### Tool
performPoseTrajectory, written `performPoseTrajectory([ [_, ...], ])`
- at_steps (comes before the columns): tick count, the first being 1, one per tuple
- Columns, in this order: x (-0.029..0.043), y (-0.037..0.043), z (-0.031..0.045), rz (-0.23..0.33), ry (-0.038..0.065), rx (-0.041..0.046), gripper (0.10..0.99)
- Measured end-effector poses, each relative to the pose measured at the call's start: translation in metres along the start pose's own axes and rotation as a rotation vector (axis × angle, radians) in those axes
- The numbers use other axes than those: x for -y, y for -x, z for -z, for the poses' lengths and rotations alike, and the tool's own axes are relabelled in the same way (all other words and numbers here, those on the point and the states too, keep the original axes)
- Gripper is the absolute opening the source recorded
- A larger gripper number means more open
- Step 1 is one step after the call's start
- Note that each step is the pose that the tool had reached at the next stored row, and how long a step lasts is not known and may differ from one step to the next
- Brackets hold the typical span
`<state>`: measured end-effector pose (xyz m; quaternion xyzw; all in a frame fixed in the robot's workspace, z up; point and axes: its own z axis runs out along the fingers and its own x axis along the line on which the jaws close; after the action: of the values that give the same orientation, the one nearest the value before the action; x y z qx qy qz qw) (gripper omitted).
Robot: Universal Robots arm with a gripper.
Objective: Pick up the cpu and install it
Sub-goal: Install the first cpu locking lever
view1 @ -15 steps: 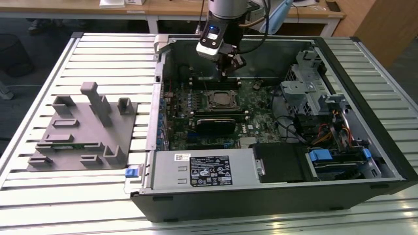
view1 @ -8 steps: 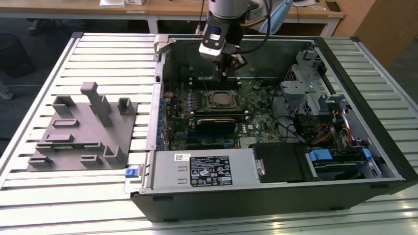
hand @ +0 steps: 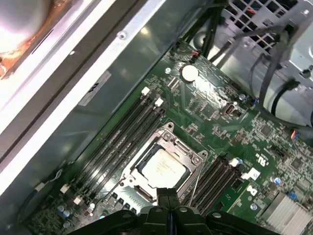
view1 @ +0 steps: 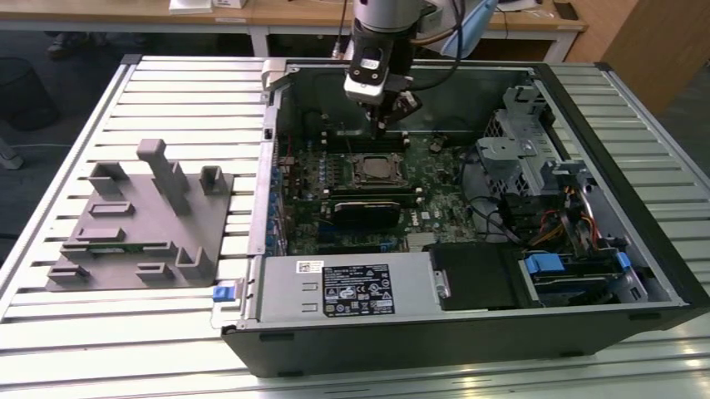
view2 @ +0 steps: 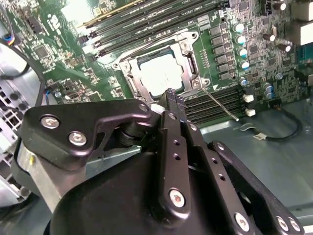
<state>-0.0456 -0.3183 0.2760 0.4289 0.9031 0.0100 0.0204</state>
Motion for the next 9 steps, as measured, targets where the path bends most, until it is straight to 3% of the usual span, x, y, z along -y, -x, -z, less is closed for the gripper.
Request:
performPoseTrajectory([
  [9,0.0000,0.0000,0.0000,0.100,0.003,-0.0036,0.106],
])
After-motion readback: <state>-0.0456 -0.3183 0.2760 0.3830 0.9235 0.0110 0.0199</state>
